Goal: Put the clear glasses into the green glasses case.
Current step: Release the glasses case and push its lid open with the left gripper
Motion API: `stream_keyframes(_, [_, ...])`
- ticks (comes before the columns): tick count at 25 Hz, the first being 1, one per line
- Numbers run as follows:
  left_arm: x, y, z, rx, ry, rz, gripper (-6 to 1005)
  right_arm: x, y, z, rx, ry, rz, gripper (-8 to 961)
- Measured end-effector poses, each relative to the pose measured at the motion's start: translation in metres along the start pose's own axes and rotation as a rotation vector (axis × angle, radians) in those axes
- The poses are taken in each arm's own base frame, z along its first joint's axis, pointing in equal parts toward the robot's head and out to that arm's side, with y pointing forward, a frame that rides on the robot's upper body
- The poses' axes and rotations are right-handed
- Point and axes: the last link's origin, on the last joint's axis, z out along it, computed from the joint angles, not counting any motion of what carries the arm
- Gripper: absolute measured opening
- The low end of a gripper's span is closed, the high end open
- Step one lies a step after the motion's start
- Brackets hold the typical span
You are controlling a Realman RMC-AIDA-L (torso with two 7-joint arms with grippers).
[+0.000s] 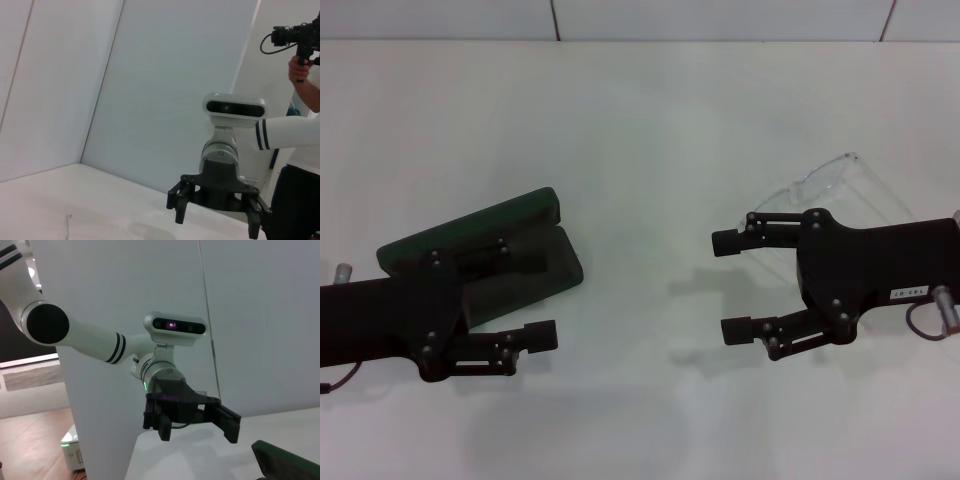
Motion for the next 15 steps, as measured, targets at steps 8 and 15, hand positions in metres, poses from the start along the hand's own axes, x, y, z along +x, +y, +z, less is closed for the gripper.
stream_keyframes(8, [0.0009, -0.0006, 0.0003, -0.002, -0.001, 0.002, 874, -0.0001, -0.0004, 0.0000, 0.002, 0.001, -0.005, 866])
stream_keyframes(15, [0.0056, -0.0036, -0.0002, 0.012, 0.020, 0.014, 867, 0.0001, -0.0009, -0.0015, 0.010, 0.004, -0.008, 863])
